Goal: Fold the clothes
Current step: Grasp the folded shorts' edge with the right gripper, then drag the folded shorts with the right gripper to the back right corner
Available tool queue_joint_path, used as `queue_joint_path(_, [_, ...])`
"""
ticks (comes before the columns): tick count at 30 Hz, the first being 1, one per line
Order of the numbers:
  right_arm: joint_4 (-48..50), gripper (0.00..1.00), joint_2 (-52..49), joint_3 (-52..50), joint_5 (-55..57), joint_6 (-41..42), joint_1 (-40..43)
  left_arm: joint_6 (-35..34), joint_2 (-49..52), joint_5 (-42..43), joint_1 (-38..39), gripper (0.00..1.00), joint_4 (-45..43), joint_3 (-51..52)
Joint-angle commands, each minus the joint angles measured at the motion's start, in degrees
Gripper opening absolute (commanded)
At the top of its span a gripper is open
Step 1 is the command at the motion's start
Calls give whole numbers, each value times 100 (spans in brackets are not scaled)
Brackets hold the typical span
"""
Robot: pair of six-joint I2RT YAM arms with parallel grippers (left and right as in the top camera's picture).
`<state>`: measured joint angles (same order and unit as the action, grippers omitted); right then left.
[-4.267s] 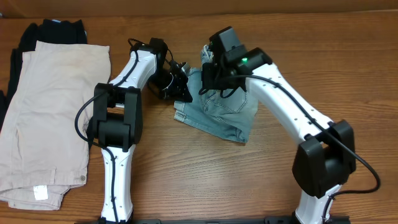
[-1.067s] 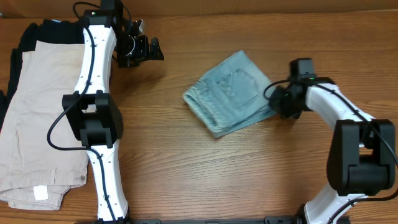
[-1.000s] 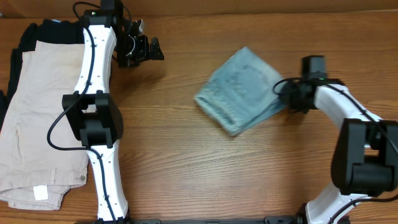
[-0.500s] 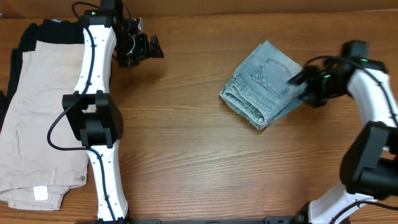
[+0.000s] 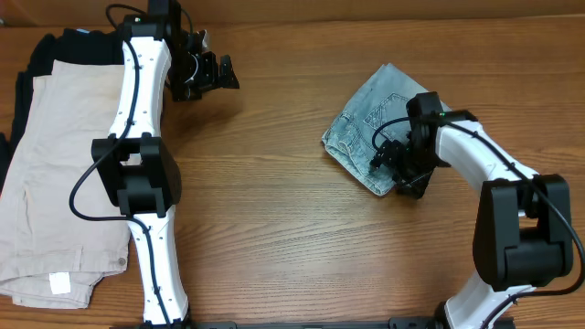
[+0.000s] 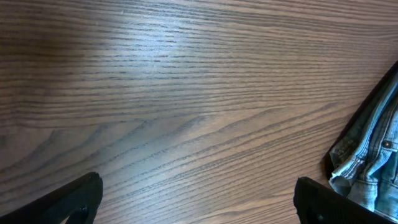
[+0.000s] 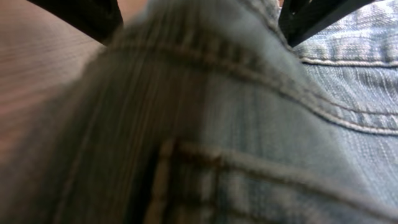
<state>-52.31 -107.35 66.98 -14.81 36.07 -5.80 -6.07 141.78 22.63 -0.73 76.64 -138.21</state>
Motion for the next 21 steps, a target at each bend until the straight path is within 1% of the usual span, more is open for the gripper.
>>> queue_joint_path(1, [407,85,7,-490,487,186,-42,-15,-15,-61,2,100,2,-129])
queue_joint_path(4, [861,84,7,-638,470,144,-42,-17,-15,-61,4,100,2,-129])
queue_joint_path(5, [979,82,7,-638,472,111,-42,-17,-15,-61,4,100,4,-129])
queue_joint_path(8, [1342,66,7,-638,483,61,-33,-24,-15,-59,4,100,-24,-129])
queue_joint_path(9, [1585,42,7,-638,577,61,46,-24,-15,-59,4,100,-37,-129])
queue_joint_path(11, [1676,24,7,-638,645,63,160,-24,-15,-61,4,100,-35,-129])
queue_joint_path(12, [1786,10,7,-638,645,63,365,-24,-15,-61,4,100,-35,-129])
queue_joint_path(14, [2061,4,9,-632,638,61,811,-39,-15,-59,4,100,-42,-129])
queue_joint_path(18, [2767,4,9,-623,616,-31,1436,-39,-15,-61,4,100,-55,-129])
queue_joint_path(21, [3657,4,4,-623,623,-50,1735,-39,-15,-61,4,100,-116,-129])
